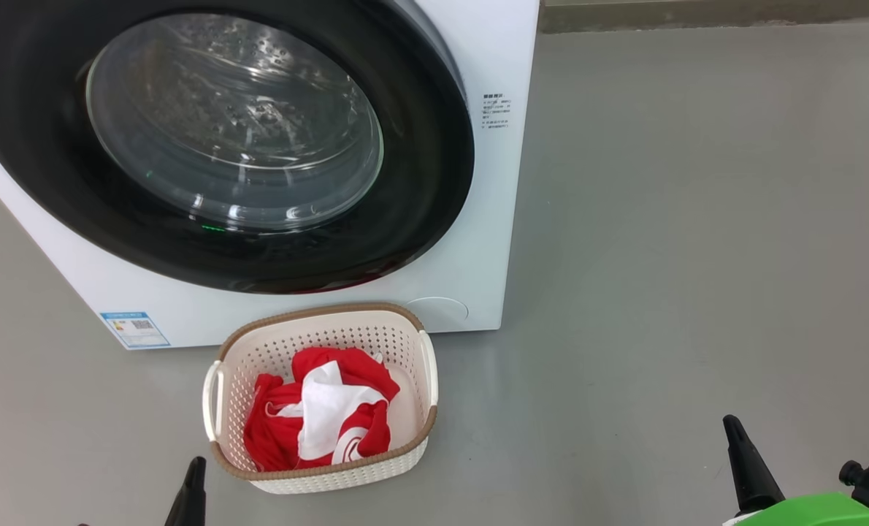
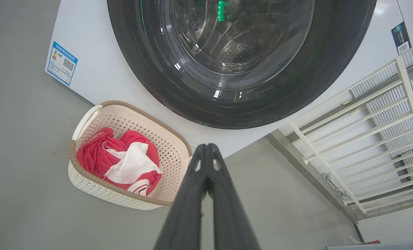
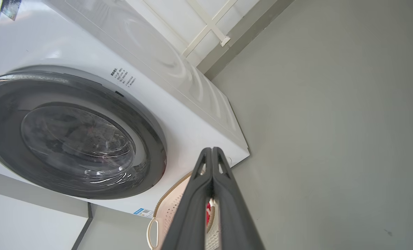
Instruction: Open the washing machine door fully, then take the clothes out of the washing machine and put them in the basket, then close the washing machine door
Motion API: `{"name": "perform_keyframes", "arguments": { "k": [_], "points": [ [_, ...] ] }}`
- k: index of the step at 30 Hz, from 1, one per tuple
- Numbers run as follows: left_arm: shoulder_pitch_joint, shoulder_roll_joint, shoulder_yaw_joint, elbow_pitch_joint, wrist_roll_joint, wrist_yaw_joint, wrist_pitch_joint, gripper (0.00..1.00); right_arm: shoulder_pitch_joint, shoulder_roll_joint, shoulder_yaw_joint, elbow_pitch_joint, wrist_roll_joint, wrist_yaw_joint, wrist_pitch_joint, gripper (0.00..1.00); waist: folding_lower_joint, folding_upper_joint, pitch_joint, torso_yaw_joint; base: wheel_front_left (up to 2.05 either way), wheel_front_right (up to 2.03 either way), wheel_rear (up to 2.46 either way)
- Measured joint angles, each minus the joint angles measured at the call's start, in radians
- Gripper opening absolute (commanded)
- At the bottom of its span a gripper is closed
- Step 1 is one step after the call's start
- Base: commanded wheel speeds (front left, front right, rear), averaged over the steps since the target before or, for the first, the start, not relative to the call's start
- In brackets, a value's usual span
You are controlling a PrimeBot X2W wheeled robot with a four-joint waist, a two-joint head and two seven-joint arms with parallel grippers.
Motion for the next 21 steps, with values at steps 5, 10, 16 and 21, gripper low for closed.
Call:
{"name": "perform_keyframes", "arguments": {
  "k": [5,10,16,21],
  "points": [
    [-0.015,-0.001,0.002,0.002,-0.053,0.0,0.013,0.0,-0.005,0.0,-0.005,-0.001,0.051,0.0,0.016,0.0,0.0,0.0,-0.002,-0.002,0.0,0.0,0.0],
    [-0.018,-0.004,0.004,0.002,-0.106,0.0,0.027,0.0,-0.024,-0.002,-0.012,-0.005,0.102,0.0,0.03,0.0,0.0,0.0,-0.004,-0.003,0.0,0.0,0.0],
    [-0.032,-0.005,0.007,0.004,-0.167,0.0,0.044,0.0,-0.028,-0.003,-0.016,-0.005,0.16,0.0,0.044,0.0,-0.0001,0.0,-0.006,-0.005,0.0,0.0,0.0],
    [-0.037,-0.007,0.01,0.005,-0.217,0.0,0.058,0.0,-0.044,-0.003,-0.018,-0.007,0.208,0.0,0.059,0.0,0.0,0.0,-0.008,-0.007,0.0,0.0,0.0]
  ]
}}
